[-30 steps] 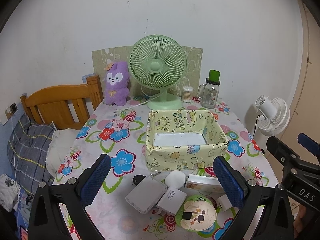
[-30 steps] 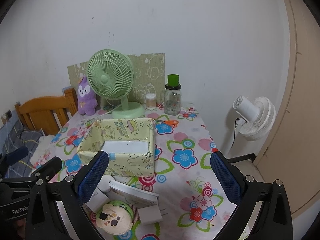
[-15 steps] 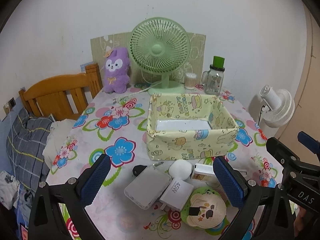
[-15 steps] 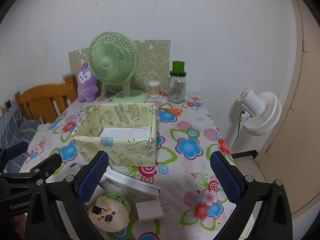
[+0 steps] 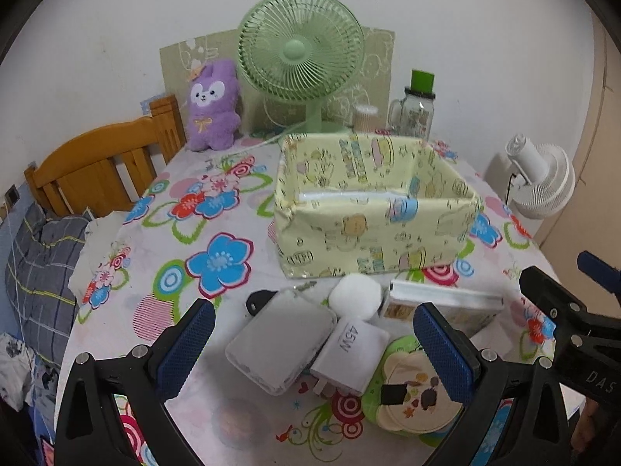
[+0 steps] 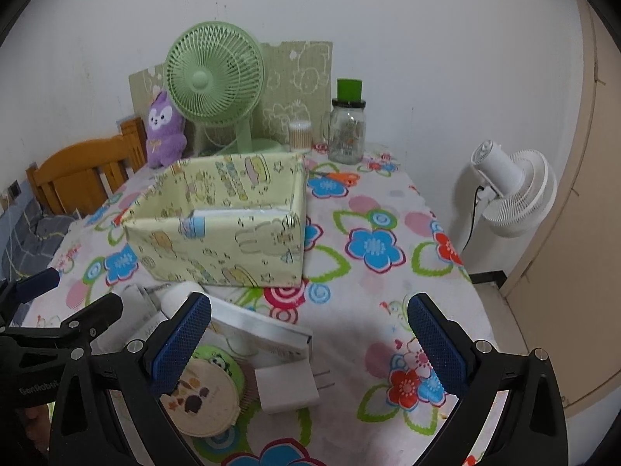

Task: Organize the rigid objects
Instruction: 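Move the right tool down toward the white wall charger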

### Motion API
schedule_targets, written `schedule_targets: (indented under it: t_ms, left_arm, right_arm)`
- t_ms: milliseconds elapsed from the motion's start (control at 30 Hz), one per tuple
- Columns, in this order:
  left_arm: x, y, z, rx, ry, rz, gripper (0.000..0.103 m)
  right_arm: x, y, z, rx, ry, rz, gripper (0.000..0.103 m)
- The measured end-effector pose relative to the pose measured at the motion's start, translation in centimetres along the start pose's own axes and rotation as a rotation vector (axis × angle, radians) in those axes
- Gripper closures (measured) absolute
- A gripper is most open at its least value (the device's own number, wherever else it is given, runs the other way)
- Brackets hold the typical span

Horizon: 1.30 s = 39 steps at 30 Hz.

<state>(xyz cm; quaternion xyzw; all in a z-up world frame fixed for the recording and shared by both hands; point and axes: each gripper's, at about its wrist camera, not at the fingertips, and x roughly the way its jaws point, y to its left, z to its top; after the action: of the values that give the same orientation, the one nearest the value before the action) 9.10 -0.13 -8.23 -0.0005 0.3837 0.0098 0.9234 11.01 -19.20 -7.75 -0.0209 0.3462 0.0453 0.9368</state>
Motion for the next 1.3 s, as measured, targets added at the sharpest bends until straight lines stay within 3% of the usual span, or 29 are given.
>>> schedule_targets:
  t_ms: [167, 700, 833, 967, 1200, 1300]
  left_arm:
    - [1.1, -0.4, -1.0, 0.032, 0.025, -0.004, 0.001]
    - [5.1, -1.8, -3.0, 0.105, 0.167, -0.045, 0.017]
    - [5.2, -2.5, -3.2, 0.142, 0.16, -0.003, 0.019]
    - [5.1, -2.4, -3.2, 0.134, 0.163, -0.009, 0.021]
    - [4.7, -2.9, -3.5, 0.138, 0.172, -0.017, 0.021]
    - [4.5, -3.2, -3.7, 0.137, 0.178, -0.014, 0.021]
  right_arm:
    - [0.8, 0.3, -0.8, -0.009, 0.017, 0.004, 0.001]
    - [4.7, 0.6, -3.1, -0.063, 0.139, -0.016, 0.001]
    - [5.4, 0.6, -3.7, -0.062, 0.169, -0.002, 0.007]
    - [6.0, 0.7, -4.1, -0.061, 0.2, 0.001, 0.011]
    - [7.2, 1.7, -5.4, -0.093, 0.255, 0.028, 0.035]
    - [7.1, 1.6, -5.6, -0.093, 0.246, 0.032, 0.036]
